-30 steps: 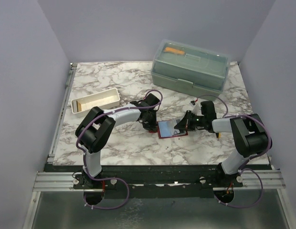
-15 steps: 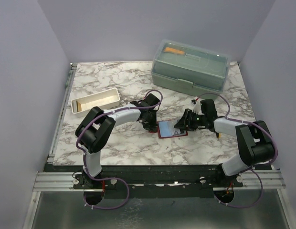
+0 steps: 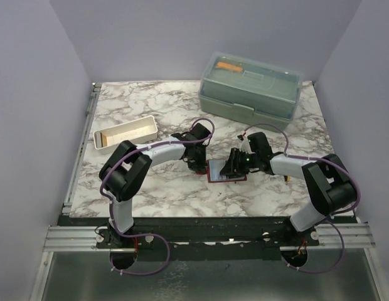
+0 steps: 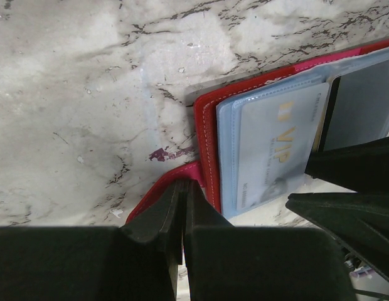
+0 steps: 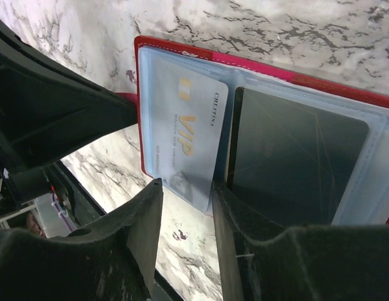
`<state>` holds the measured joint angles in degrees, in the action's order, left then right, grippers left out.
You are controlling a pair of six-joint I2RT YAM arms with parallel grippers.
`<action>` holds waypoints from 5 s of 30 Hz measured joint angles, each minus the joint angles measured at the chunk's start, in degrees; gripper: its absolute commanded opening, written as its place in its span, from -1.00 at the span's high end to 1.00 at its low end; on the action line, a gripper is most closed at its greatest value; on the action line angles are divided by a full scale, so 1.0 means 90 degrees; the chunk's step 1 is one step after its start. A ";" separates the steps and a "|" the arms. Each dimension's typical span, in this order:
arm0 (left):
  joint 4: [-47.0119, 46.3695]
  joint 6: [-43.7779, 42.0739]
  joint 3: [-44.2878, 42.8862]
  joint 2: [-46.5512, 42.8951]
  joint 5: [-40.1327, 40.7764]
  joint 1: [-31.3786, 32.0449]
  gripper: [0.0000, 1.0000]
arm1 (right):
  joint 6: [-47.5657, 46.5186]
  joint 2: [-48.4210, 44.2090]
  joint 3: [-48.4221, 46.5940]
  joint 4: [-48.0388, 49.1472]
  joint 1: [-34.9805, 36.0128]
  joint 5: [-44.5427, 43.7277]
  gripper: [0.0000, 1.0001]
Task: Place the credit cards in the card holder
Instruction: Insert the credit card into the card holder, then close the card holder at the center of the board.
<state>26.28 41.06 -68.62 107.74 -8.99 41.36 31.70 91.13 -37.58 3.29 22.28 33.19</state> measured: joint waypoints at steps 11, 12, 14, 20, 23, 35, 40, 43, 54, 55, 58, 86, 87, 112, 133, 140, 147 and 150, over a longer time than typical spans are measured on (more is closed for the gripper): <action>-0.0019 -0.0075 0.0015 -0.0027 0.0087 0.0041 0.94 | -0.0248 -0.0056 -0.0308 -0.0607 0.0092 -0.0617 -0.04; -0.0019 -0.0085 0.0015 -0.0027 0.0087 0.0041 0.95 | -0.0250 -0.0034 -0.0308 -0.0578 0.0095 -0.0593 -0.03; -0.0022 -0.0114 0.0015 -0.0027 0.0087 0.0041 0.95 | -0.0243 0.0024 -0.0318 -0.0495 0.0107 -0.0517 -0.04; -0.0027 -0.0180 0.0015 -0.0029 0.0087 0.0044 0.96 | -0.0141 0.0321 -0.0539 -0.0141 0.0338 -0.0386 -0.03; -0.0027 -0.0233 0.0015 -0.0032 0.0085 0.0044 0.96 | -0.0041 0.0318 -0.0544 -0.0087 0.0398 -0.0381 -0.02; -0.0134 -0.0733 0.0347 -0.0304 0.0090 0.0029 0.90 | 0.0155 -0.1336 -0.0471 -0.1447 0.0372 -0.1455 -0.37; -0.0095 -0.0906 0.0505 -0.0454 0.0085 -0.0005 0.65 | 0.0352 -0.1705 -0.0126 -0.1734 -0.0063 -0.1690 -0.44; -0.0029 -0.0906 0.0527 -0.0495 0.0073 -0.0005 0.60 | 0.0413 -0.1865 0.0260 -0.1695 -0.0491 -0.1545 -0.45; -0.0010 -0.0896 0.0505 -0.0469 0.0005 -0.0012 0.68 | 0.0279 -0.1032 0.0493 -0.0709 -0.0942 -0.0554 -0.43; -0.0005 -0.0894 0.0505 -0.0464 0.0005 -0.0015 0.69 | 0.0272 -0.0998 0.0517 -0.0578 -0.0942 -0.0505 -0.43; 0.0005 -0.0891 0.0491 -0.0444 0.0000 -0.0022 0.70 | 0.0248 -0.0882 0.0561 -0.0253 -0.0942 -0.0328 -0.42; 0.0138 -0.0889 0.0381 -0.0376 -0.0029 -0.0046 0.46 | 0.1919 -0.0763 0.0651 0.1780 0.0583 0.0959 -0.35; 0.0129 -0.0886 0.0384 -0.0381 -0.0039 -0.0046 0.38 | 0.1906 -0.0901 0.0644 0.1676 0.0583 0.0894 -0.35; -0.0500 -0.0432 0.2572 -0.2280 -0.1916 -0.1875 0.09 | 0.1396 0.0376 0.0172 0.1919 0.0906 0.0826 0.27; -0.2052 0.0282 0.2958 -0.2356 -0.2259 -0.1846 0.39 | 0.1183 0.0597 0.0112 0.1654 0.0947 0.0748 0.46; -0.2040 0.0294 0.2956 -0.2290 -0.2178 -0.1846 0.43 | 0.1141 0.0733 0.0039 0.1625 0.0962 0.0750 0.48; -0.2033 0.0294 0.2936 -0.2242 -0.2110 -0.1846 0.20 | 0.1132 0.0787 -0.0032 0.1598 0.0981 0.0750 0.49; -0.2025 0.0311 0.2936 -0.2242 -0.2057 -0.1846 0.13 | 0.1134 0.0840 -0.0068 0.1596 0.0991 0.0755 0.50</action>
<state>8.05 43.86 -42.19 87.57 -27.51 24.75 41.91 98.70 -38.20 17.65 31.20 39.99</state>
